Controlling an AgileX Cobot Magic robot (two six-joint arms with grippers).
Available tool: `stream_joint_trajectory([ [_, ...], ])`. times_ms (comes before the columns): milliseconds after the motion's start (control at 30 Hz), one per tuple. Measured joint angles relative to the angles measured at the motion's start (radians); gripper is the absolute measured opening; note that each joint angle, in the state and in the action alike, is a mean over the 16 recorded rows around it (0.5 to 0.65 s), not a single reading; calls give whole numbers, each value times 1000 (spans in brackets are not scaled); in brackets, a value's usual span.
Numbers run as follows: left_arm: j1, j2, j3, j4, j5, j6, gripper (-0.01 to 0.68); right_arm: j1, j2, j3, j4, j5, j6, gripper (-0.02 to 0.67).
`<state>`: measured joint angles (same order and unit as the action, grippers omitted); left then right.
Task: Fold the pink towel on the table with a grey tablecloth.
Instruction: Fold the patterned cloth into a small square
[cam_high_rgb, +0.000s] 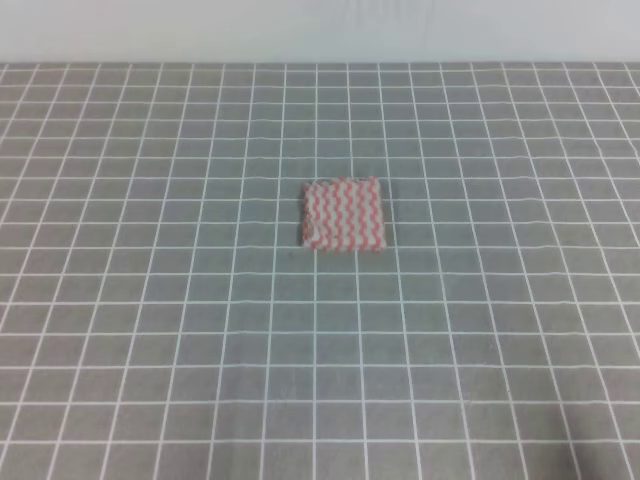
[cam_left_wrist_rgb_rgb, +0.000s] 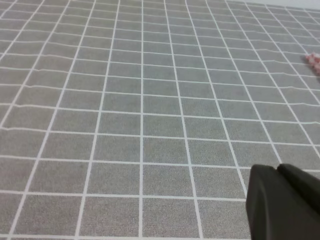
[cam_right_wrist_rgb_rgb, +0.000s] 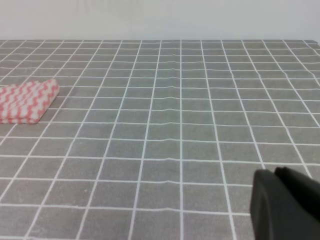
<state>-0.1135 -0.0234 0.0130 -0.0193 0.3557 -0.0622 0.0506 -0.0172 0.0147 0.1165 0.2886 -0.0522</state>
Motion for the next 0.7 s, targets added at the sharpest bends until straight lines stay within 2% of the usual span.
stream_joint_trajectory([
  [700, 0, -4, 5, 1, -5, -1, -2, 0, 0, -3, 1, 0, 0, -17],
])
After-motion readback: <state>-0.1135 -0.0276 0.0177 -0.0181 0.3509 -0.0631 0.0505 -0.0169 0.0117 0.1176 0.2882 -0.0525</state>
